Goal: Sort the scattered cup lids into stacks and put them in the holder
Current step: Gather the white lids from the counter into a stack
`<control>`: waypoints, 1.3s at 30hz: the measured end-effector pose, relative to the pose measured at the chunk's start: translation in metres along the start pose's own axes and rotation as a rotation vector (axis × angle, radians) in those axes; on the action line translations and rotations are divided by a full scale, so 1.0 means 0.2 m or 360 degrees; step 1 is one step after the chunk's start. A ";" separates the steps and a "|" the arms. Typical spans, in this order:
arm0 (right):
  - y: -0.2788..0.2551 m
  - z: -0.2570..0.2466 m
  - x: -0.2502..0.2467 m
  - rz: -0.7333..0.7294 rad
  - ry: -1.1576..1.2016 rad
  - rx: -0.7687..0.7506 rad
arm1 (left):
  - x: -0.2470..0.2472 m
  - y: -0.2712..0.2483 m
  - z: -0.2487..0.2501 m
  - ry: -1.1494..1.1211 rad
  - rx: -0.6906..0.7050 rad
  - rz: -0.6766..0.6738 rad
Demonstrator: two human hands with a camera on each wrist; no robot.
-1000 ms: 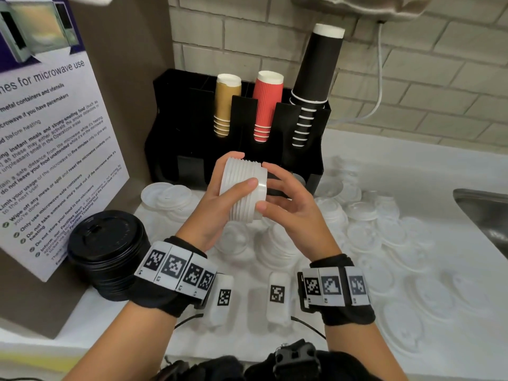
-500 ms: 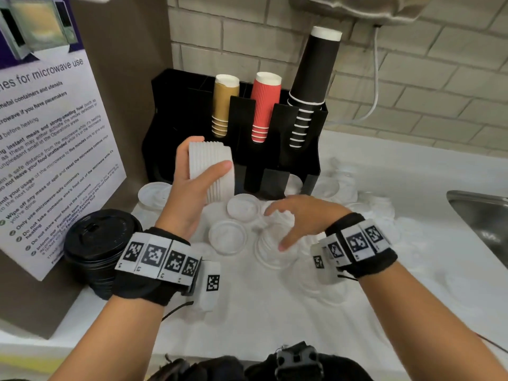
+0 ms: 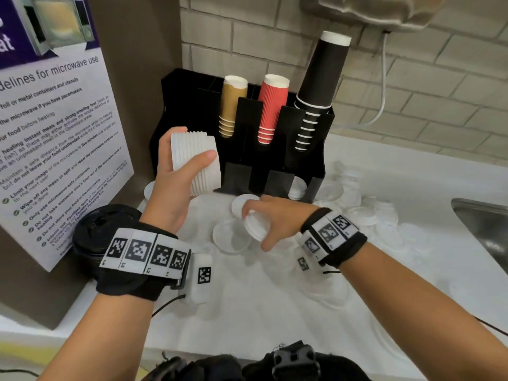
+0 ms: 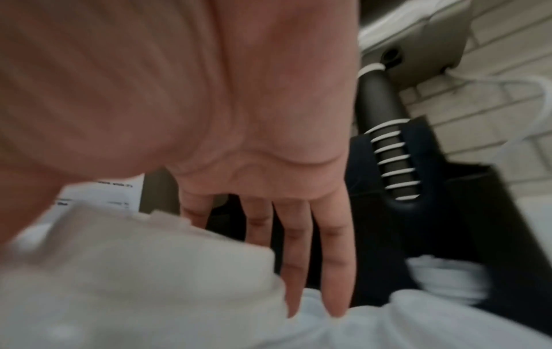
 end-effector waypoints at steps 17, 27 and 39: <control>-0.10 0.06 0.04 -0.0436 -0.0394 0.0222 | 0.01 -0.03 0.02 0.0102 -0.0034 -0.0002; -0.13 -0.09 0.10 -0.0222 -0.0247 0.0009 | 0.05 -0.01 -0.02 0.0087 -0.0044 -0.0060; -0.13 0.11 0.09 -0.0049 0.0009 0.0170 | 0.07 0.00 -0.10 0.0001 -0.0171 -0.0164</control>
Point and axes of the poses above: each hand's wrist, its own y-axis towards the middle knuckle, its own x-axis out of the palm, z = x × y, the point moved 3 cm from there along y, towards the middle knuckle, and after that the axes turned 3 degrees about x, right-handed, at the moved point
